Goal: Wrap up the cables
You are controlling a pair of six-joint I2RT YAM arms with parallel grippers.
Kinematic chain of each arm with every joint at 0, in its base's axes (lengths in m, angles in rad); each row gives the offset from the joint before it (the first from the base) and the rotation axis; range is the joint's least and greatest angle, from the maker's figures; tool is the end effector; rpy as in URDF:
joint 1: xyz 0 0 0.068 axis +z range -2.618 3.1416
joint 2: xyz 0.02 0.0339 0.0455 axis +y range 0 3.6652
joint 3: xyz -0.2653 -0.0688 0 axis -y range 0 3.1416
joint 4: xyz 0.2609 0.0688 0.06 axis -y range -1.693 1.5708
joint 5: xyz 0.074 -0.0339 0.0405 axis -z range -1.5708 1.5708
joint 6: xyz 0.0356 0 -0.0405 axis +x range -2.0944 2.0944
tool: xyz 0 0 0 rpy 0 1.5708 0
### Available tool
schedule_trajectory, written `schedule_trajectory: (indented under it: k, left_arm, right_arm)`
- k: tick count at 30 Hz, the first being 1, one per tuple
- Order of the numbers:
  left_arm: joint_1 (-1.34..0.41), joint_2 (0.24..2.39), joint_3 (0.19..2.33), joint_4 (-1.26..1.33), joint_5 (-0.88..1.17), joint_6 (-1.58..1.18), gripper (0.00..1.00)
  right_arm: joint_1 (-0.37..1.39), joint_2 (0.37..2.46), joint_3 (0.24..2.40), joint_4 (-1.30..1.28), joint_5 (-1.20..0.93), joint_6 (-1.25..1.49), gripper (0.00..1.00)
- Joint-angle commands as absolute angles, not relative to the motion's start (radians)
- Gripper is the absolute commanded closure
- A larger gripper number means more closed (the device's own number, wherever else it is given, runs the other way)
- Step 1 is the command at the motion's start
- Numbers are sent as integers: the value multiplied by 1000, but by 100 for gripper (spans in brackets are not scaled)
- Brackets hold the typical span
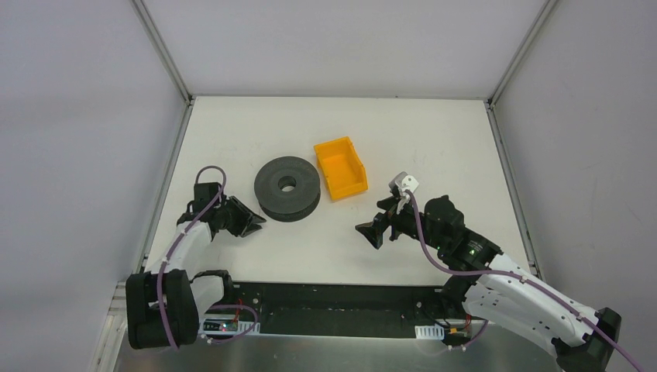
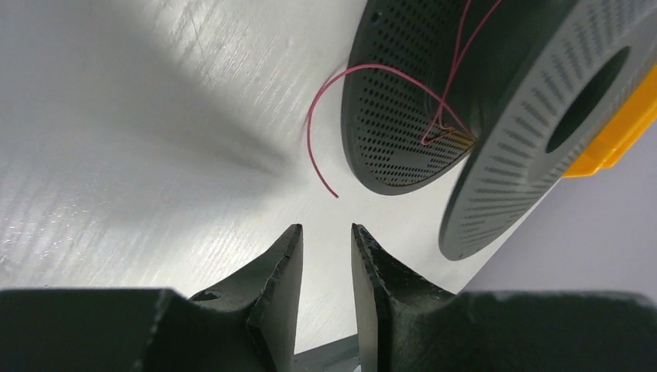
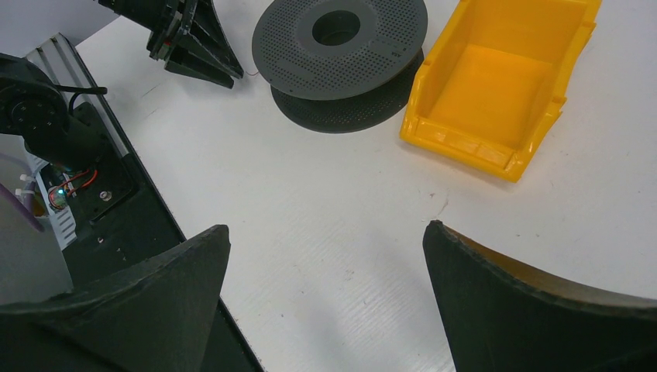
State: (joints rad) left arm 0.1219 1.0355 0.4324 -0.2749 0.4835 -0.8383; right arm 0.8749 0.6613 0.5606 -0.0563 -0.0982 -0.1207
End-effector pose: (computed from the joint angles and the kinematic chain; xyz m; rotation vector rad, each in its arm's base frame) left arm 0.2015 0.0080 0.1619 -0.9622 2.3320 -0.8983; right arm 0.1155 0.1437 0.2928 -0.9096 1.5183 0.6370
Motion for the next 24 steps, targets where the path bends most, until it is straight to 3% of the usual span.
schedule_trajectory:
  k: [1,7,15,24]
  left_arm:
    - [90,1088,417,-214,442,-909,73]
    - [89,1210,408,-98,407,-934,78]
    - [90,1316,494,-14,341,-910,100]
    - [93,1341,573,-52,256,-816,100]
  right_arm:
    - [874,655,560,-11,-112,-118,1]
    - [874,654,558,-11,-110,-120,1]
    - [874,645,552,-14,-108,-120,1]
    - [873,654,552,-15,-112,-124,1]
